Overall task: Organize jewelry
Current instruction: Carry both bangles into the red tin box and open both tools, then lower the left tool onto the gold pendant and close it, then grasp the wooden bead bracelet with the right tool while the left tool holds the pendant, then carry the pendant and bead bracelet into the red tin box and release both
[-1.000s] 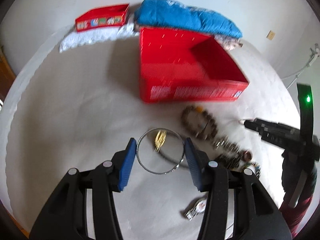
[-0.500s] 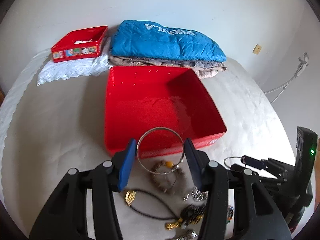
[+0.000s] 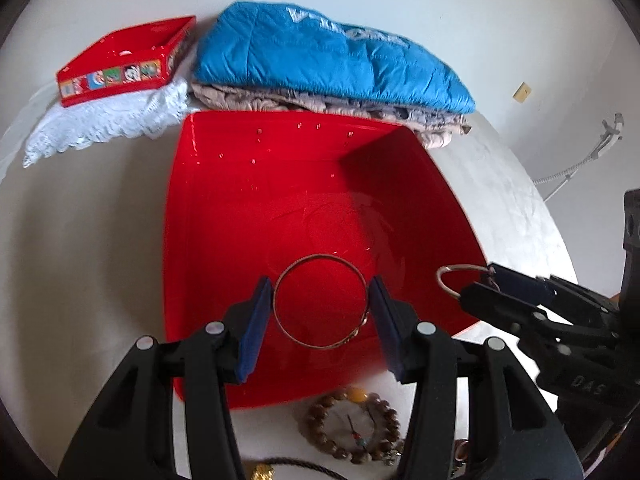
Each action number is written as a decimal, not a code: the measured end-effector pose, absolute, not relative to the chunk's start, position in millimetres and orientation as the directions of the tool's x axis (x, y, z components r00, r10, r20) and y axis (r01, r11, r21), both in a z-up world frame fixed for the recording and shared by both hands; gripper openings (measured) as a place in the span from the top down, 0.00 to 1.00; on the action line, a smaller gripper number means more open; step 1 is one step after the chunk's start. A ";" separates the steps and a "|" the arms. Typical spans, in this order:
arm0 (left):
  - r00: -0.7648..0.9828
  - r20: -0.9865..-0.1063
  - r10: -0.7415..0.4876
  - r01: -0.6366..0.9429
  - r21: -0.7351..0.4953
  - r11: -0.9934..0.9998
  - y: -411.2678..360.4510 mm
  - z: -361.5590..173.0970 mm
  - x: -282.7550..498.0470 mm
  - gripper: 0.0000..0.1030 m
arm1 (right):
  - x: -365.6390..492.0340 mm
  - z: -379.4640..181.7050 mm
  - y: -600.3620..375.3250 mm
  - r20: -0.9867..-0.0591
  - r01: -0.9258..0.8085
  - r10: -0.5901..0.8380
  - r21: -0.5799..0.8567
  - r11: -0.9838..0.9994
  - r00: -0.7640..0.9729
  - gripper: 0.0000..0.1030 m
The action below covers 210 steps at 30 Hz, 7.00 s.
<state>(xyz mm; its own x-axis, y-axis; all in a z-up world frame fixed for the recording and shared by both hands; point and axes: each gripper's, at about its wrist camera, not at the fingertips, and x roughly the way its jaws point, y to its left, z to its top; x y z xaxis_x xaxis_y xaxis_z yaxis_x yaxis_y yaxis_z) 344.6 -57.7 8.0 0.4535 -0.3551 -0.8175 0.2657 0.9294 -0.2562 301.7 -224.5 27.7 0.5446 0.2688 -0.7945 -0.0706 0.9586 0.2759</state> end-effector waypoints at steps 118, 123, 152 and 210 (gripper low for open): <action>0.393 -0.883 -0.255 0.201 -0.188 0.961 4.8 -14.3 224.4 0.88 | 214.5 -6.2 -199.4 -0.814 -0.135 0.328 0.301 0.944 0.480 0.90; 0.403 -0.878 -0.259 0.209 -0.188 0.960 4.7 -10.9 222.1 0.88 | 211.0 5.1 -206.9 -0.797 -0.123 0.324 0.305 0.944 0.509 0.90; 0.271 -0.932 -0.240 0.232 -0.179 0.956 -6.3 -36.6 226.0 0.78 | 209.3 38.7 -213.5 -0.758 -0.152 0.357 0.329 0.932 0.546 0.90; 0.480 -0.813 -0.331 0.218 -0.254 0.942 -52.0 27.4 353.5 0.82 | 332.6 42.7 -212.4 -0.710 -0.125 0.355 0.357 0.926 0.609 0.90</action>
<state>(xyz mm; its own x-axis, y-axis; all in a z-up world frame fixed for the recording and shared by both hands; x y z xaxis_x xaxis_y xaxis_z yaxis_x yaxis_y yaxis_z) 353.5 -52.0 27.4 0.4797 -0.3306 -0.8128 0.2183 0.9421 -0.2544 332.6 -212.4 42.7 0.6086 0.3552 -0.7095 -0.1246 0.9259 0.3566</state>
